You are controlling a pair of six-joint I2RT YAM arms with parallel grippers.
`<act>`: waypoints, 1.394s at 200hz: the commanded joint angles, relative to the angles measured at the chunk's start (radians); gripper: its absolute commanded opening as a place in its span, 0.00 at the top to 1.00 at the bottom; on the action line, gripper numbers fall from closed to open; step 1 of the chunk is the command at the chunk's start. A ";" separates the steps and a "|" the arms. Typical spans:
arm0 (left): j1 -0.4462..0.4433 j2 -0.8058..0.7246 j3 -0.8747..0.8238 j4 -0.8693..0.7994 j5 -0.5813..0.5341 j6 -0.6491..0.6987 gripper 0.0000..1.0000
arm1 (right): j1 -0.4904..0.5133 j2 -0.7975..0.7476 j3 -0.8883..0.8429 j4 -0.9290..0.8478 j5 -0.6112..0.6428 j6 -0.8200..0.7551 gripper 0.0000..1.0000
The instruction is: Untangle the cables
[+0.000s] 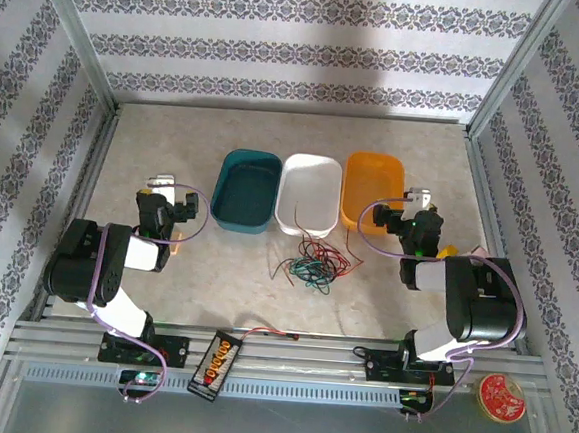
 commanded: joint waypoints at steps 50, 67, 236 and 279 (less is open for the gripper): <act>-0.008 -0.003 0.024 -0.025 0.031 0.018 0.01 | -0.002 0.008 0.018 0.012 -0.018 -0.010 0.02; -0.008 -0.003 0.024 -0.024 0.031 0.020 0.01 | -0.002 0.008 0.019 0.012 -0.018 -0.010 0.02; -0.007 -0.135 0.177 -0.434 0.000 -0.006 0.01 | -0.031 0.008 0.020 0.012 -0.028 0.026 0.02; -0.026 -0.268 0.324 -0.718 -0.193 -0.151 0.01 | 0.021 -0.334 0.159 -0.602 0.180 0.127 0.02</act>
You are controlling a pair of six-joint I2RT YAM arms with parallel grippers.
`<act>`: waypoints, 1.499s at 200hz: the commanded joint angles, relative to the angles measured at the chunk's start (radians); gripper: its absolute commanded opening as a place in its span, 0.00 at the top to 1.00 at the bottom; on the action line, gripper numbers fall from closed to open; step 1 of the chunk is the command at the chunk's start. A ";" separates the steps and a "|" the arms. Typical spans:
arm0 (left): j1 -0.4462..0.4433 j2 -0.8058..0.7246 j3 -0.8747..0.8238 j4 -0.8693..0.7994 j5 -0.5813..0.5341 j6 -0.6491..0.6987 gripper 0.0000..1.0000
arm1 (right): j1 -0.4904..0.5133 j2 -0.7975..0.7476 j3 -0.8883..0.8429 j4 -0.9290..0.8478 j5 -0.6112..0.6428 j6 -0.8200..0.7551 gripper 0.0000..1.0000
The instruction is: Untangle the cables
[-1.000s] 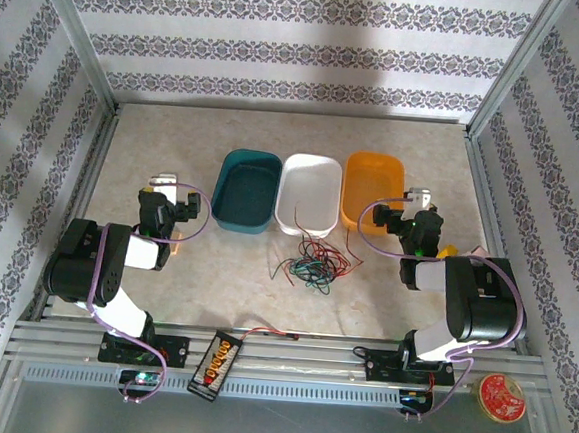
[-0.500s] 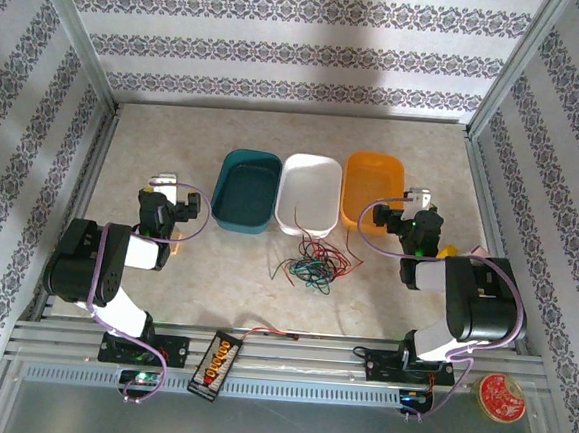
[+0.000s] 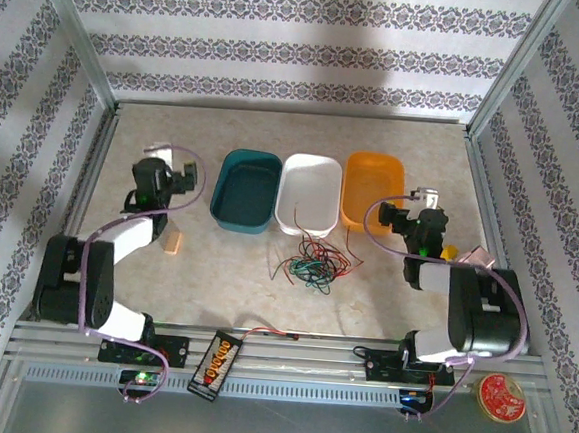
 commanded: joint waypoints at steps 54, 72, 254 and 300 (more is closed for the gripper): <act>-0.352 -0.268 -0.003 -0.440 -0.137 -0.233 0.01 | 0.465 -0.410 0.267 -0.917 0.022 0.194 0.11; -0.493 -0.264 -0.057 -0.384 -0.012 -0.314 0.01 | 0.567 -0.389 0.301 -1.020 -0.087 0.241 0.21; -0.820 0.013 0.043 -0.386 0.418 -0.276 0.01 | 0.619 -0.103 0.442 -1.064 -0.289 0.300 1.00; -0.829 0.198 0.151 -0.383 0.539 -0.217 0.01 | 0.538 -0.207 0.420 -1.000 -0.368 0.406 1.00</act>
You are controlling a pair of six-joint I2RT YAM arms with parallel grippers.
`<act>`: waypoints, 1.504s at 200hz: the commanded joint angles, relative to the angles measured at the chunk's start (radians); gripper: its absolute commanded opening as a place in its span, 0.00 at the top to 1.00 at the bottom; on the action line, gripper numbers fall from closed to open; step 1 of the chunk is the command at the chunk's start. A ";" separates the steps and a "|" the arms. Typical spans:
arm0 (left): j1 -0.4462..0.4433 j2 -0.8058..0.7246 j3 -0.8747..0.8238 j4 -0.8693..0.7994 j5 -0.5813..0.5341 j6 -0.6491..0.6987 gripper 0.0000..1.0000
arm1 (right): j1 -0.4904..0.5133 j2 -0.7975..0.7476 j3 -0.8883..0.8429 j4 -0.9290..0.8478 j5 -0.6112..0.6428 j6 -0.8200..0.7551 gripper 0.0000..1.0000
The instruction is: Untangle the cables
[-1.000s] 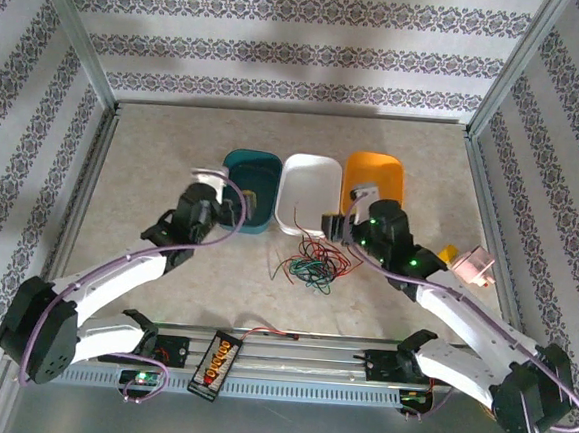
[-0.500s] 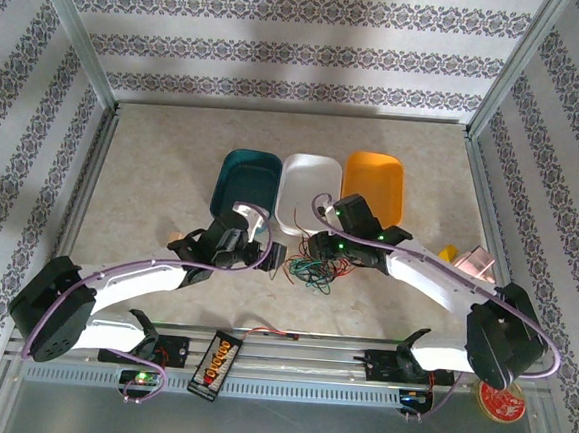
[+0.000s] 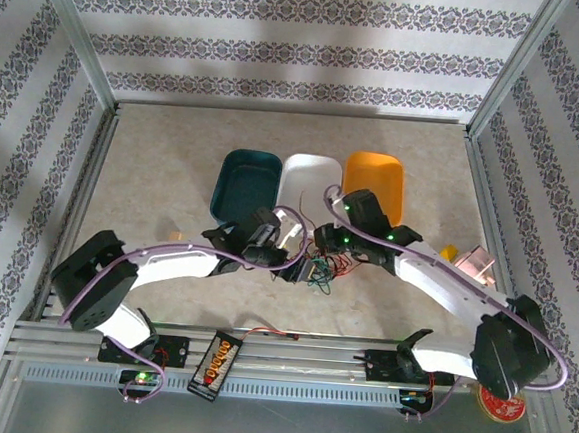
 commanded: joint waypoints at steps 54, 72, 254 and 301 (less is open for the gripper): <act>-0.016 0.198 0.088 0.020 0.106 0.061 0.65 | -0.133 -0.181 -0.025 0.100 -0.074 0.215 1.00; -0.015 0.205 0.078 0.019 0.098 0.061 0.81 | -0.173 -0.247 -0.024 0.099 -0.031 0.249 1.00; -0.014 0.095 -0.107 -0.009 -0.233 -0.002 1.00 | -0.486 -0.496 0.311 0.188 0.232 0.217 1.00; -0.014 0.072 -0.142 0.019 -0.254 -0.023 1.00 | -0.509 -0.367 0.469 0.200 0.201 0.163 1.00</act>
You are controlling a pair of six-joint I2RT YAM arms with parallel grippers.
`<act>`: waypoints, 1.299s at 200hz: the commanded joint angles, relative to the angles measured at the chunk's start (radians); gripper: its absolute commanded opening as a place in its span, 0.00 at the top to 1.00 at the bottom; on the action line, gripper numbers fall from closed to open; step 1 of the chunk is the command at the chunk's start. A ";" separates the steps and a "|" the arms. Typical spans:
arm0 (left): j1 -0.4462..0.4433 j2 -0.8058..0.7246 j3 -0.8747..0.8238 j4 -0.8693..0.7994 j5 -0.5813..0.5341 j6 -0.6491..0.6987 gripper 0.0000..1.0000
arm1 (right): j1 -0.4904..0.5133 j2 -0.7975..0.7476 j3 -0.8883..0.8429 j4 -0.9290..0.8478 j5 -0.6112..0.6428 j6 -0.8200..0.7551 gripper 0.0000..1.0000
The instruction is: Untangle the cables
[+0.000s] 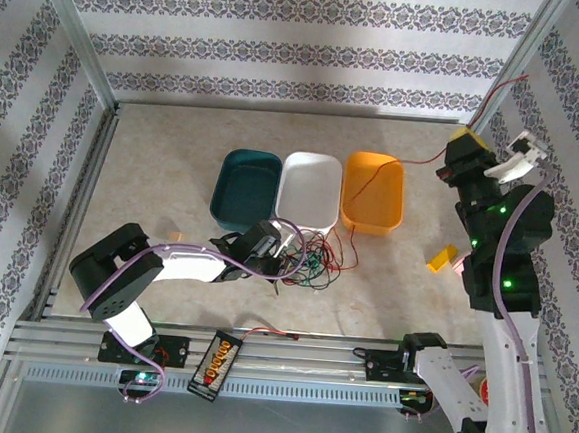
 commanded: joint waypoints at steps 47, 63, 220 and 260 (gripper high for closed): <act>-0.011 -0.040 -0.049 -0.061 -0.094 -0.024 1.00 | -0.072 0.246 0.218 0.064 -0.096 -0.068 1.00; -0.011 -0.057 -0.043 -0.062 -0.096 -0.033 1.00 | -0.087 0.295 0.232 0.063 -0.083 -0.087 1.00; 0.017 -0.283 -0.049 0.003 -0.161 -0.086 1.00 | 0.010 0.514 -0.170 0.037 -0.092 -0.178 1.00; 0.017 -0.278 -0.058 0.008 -0.164 -0.110 1.00 | 0.028 0.550 -0.269 0.007 -0.078 -0.115 1.00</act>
